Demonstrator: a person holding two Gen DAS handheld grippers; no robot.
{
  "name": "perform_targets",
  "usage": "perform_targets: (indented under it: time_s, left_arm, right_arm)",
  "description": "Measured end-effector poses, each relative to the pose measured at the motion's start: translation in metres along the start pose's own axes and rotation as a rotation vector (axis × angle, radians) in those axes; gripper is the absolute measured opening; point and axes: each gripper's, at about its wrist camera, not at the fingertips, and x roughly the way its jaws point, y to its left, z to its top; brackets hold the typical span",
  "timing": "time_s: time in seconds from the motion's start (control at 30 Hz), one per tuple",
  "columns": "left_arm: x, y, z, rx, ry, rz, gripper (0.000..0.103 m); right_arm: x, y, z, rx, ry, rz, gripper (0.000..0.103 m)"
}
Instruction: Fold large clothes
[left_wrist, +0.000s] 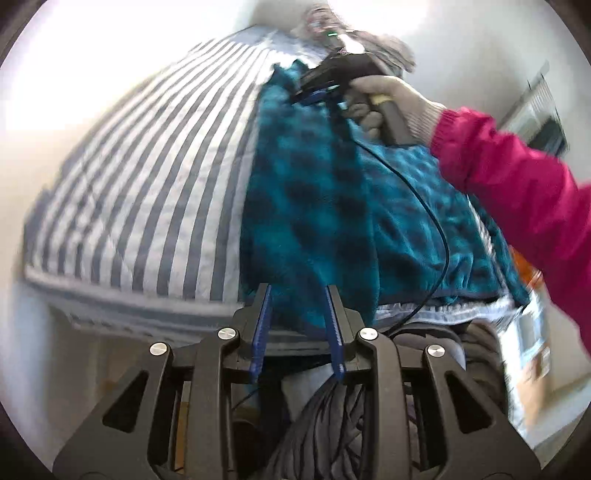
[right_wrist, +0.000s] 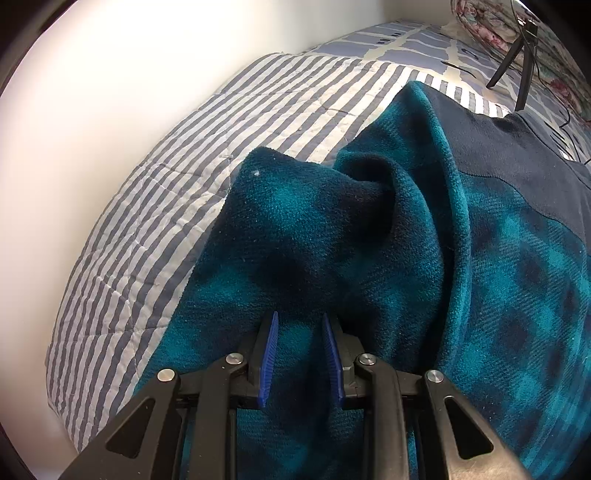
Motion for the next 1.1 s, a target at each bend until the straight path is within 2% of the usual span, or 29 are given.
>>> perform_targets:
  time_s: [0.13, 0.2, 0.23, 0.27, 0.33, 0.43, 0.47, 0.5, 0.6, 0.73, 0.87, 0.9, 0.93, 0.97, 1.0, 1.07, 1.1]
  left_arm:
    - [0.017, 0.009, 0.002, -0.015, 0.006, 0.045, 0.028]
    - [0.03, 0.017, 0.005, -0.053, 0.026, 0.022, 0.035]
    - [0.034, 0.021, 0.006, -0.082, 0.032, -0.002, 0.036]
    - [0.036, 0.024, 0.008, -0.101, 0.034, -0.014, 0.036]
    - [0.041, 0.029, 0.009, -0.119, 0.04, -0.023, 0.036]
    - [0.053, 0.031, 0.01, -0.135, 0.074, -0.053, 0.035]
    - [0.056, 0.031, 0.01, -0.138, 0.078, -0.056, 0.025]
    - [0.057, 0.03, 0.01, -0.132, 0.078, -0.058, 0.019]
    - [0.053, 0.025, 0.009, -0.111, 0.056, -0.073, 0.012]
    - [0.039, 0.013, 0.013, -0.077, 0.017, -0.101, 0.01]
    - [0.029, -0.007, 0.017, -0.005, -0.016, -0.11, 0.009]
    - [0.027, -0.013, 0.019, 0.016, -0.021, -0.117, 0.009]
    - [0.027, -0.018, 0.02, 0.036, -0.025, -0.119, 0.009]
    - [0.026, -0.022, 0.021, 0.051, -0.028, -0.119, 0.009]
    - [0.026, -0.026, 0.022, 0.068, -0.031, -0.119, 0.009]
    - [0.027, -0.031, 0.024, 0.085, -0.03, -0.117, 0.009]
    - [0.027, -0.033, 0.025, 0.092, -0.03, -0.117, 0.009]
  right_arm:
    - [-0.005, 0.001, 0.003, 0.025, 0.0, 0.016, 0.028]
    - [-0.016, -0.006, 0.007, 0.092, -0.026, 0.104, 0.03]
    - [-0.024, -0.01, 0.01, 0.131, -0.047, 0.159, 0.033]
    - [-0.029, -0.012, 0.012, 0.154, -0.066, 0.189, 0.042]
    - [-0.04, -0.014, 0.02, 0.191, -0.094, 0.215, 0.054]
    - [-0.039, -0.007, 0.028, 0.188, -0.068, 0.234, 0.054]
    - [-0.036, 0.0, 0.029, 0.18, -0.05, 0.229, 0.054]
    - [-0.033, 0.006, 0.03, 0.172, -0.03, 0.221, 0.054]
    - [-0.018, 0.031, 0.029, 0.131, 0.049, 0.177, 0.054]
    - [0.002, 0.062, 0.028, 0.046, 0.128, 0.058, 0.057]
    - [0.015, 0.086, 0.027, -0.033, 0.167, -0.053, 0.057]
    - [0.018, 0.09, 0.027, -0.047, 0.171, -0.073, 0.055]
    - [0.02, 0.093, 0.026, -0.063, 0.17, -0.099, 0.048]
    - [0.021, 0.097, 0.025, -0.081, 0.167, -0.125, 0.036]
    - [0.022, 0.101, 0.024, -0.109, 0.16, -0.16, 0.032]
    - [0.02, 0.105, 0.018, -0.134, 0.143, -0.195, 0.01]
    - [0.017, 0.103, 0.015, -0.129, 0.133, -0.193, 0.009]
